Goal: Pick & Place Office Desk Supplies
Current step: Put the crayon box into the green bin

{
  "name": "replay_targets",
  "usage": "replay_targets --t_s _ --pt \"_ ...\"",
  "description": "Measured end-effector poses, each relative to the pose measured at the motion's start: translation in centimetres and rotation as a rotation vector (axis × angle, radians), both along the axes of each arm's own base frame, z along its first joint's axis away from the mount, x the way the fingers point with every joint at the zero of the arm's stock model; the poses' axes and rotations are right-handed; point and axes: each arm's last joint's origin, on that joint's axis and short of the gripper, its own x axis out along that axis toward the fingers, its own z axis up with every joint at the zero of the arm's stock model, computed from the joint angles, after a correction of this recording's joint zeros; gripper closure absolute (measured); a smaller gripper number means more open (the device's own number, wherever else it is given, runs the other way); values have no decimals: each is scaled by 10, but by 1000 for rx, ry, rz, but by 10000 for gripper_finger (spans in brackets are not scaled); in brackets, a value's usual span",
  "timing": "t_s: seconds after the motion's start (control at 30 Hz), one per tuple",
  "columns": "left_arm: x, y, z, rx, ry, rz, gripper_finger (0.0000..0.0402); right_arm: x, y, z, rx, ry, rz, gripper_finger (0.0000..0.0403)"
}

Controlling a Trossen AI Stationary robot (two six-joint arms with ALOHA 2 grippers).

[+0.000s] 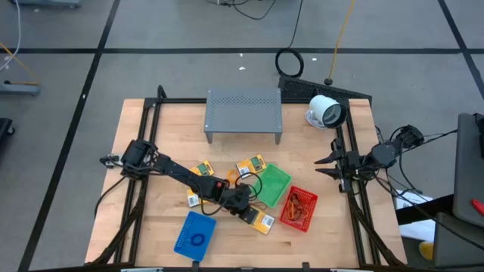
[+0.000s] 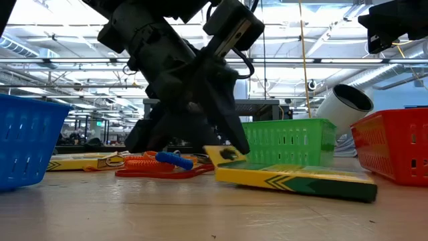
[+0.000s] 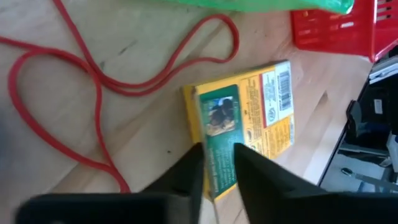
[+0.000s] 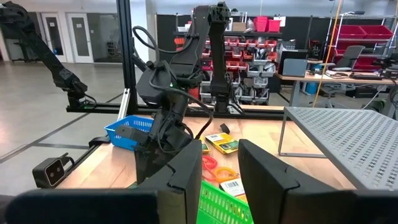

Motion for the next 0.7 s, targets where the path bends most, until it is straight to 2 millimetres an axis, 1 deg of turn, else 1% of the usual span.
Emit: replay_targets --t_s 0.1,0.13,0.27,0.43,0.7 --pt "0 1 0 20 -4 9 383 0 0 0 0 0 0 305" --pt "0 1 0 23 -6 9 391 0 0 0 0 0 -1 305" --pt "-1 0 0 30 -6 0 394 0 0 0 0 0 0 308" --pt "-2 -7 0 52 -21 -17 397 0 0 0 0 0 0 308" --pt "1 -30 12 25 -198 -48 399 0 0 0 0 0 0 310"
